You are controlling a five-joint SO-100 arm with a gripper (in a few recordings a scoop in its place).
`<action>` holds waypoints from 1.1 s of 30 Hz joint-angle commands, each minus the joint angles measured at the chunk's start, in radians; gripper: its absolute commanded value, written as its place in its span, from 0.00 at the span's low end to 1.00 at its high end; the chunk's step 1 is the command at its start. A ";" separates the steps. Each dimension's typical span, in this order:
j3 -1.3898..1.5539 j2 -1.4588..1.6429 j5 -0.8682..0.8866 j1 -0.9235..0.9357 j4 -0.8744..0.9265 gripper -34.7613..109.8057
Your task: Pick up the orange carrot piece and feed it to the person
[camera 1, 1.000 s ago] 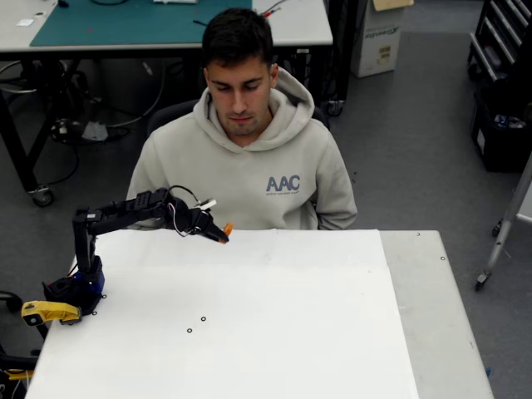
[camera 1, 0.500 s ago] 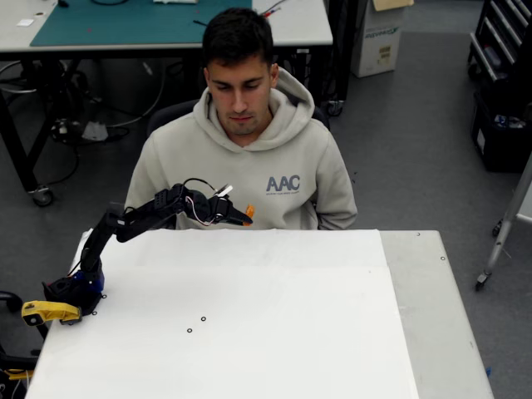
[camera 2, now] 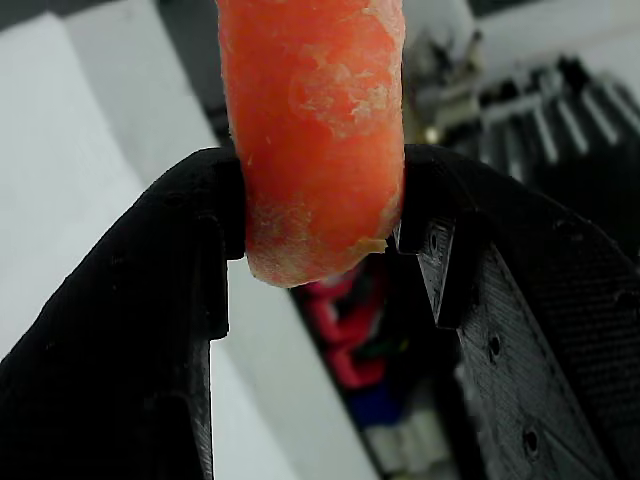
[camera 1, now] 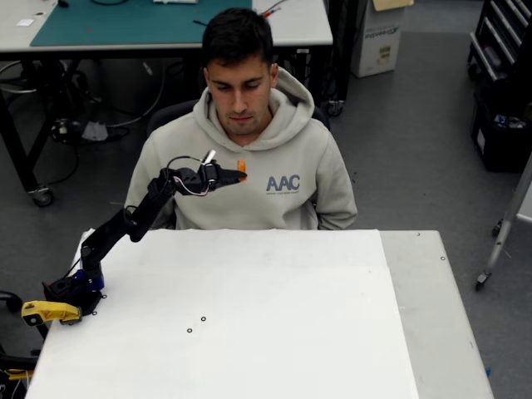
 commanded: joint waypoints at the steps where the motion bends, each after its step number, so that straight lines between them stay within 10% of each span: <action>1: -0.061 0.038 -0.097 -0.028 -0.003 0.23; 16: -0.057 0.035 -0.115 -0.049 -0.480 0.23; 33: -0.057 -0.057 -0.270 -0.141 -0.515 0.23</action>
